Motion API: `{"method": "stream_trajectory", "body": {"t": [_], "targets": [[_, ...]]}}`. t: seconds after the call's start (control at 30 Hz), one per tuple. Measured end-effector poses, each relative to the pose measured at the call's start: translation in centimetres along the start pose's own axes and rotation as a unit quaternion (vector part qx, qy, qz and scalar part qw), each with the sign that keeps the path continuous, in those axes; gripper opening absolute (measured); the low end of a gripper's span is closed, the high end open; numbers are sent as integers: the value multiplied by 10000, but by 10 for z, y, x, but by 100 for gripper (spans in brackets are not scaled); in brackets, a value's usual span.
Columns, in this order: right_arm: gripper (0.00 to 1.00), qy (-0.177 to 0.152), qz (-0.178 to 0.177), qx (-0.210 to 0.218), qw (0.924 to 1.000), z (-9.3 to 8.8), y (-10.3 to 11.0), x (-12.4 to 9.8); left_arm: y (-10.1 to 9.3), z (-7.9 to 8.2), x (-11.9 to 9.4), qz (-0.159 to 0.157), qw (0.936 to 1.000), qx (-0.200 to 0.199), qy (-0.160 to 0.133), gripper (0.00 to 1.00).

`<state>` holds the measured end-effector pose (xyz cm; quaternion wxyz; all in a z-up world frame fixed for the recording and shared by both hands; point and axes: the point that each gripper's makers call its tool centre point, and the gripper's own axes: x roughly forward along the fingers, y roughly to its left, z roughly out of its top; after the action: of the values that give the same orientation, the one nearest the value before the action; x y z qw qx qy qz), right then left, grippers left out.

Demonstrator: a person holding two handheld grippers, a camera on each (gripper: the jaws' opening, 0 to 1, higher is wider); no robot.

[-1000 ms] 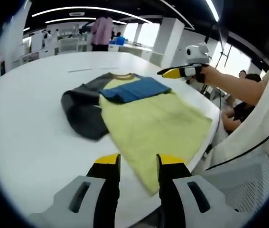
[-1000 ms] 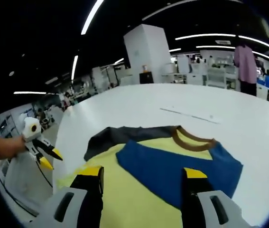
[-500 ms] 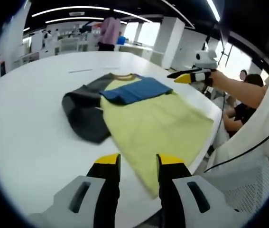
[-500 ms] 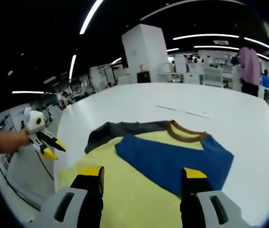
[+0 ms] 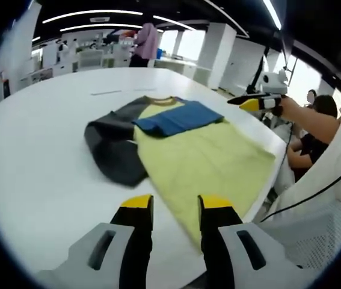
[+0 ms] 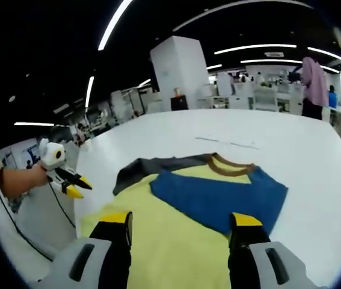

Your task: Fold the garment on the visible template until the final outline fits inside the template.

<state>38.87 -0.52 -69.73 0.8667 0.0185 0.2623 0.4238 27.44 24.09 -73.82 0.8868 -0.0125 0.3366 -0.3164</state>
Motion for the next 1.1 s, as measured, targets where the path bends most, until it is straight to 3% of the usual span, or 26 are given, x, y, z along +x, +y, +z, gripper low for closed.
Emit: {"method": "stream_trajectory", "body": {"t": [0.43,1.1], "targets": [[62,51,-193,-40,9998,-14,-4,-25,1,4,1,54,10000,34,-39,26],[62,-10,-285,-3,9996,-29,-2,-58,21,2,9,332,9994,-28,100,25]]}}
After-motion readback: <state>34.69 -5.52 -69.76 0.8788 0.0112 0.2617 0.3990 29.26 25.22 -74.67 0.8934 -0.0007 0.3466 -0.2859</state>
